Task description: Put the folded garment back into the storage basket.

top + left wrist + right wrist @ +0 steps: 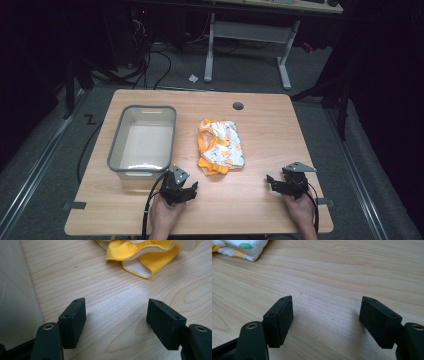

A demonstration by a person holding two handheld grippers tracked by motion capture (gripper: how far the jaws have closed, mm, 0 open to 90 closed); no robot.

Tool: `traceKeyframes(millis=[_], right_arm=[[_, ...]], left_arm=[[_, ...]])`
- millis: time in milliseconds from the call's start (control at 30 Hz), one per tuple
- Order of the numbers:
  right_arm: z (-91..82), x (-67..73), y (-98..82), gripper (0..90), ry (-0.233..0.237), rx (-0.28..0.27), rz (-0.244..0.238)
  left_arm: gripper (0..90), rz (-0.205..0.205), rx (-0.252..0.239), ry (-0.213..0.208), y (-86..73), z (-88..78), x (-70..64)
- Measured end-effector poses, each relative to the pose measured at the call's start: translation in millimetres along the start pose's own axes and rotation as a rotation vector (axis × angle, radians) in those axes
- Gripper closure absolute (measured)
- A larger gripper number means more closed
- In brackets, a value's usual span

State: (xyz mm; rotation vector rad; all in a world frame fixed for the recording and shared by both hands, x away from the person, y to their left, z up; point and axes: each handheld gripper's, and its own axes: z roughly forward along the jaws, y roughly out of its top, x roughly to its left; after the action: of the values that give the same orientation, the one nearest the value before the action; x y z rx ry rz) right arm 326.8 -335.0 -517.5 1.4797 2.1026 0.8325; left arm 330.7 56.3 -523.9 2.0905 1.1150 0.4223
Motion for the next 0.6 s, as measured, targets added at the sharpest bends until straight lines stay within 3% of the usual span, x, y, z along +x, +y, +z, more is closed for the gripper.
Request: traceKeyframes(millis=[600], right_arm=[[0.0,0.0,0.1,27.5,0.0,0.0,0.001]], left_arm=[[26.0,0.001,0.008,-0.006,1.2,1.6,-3.3]])
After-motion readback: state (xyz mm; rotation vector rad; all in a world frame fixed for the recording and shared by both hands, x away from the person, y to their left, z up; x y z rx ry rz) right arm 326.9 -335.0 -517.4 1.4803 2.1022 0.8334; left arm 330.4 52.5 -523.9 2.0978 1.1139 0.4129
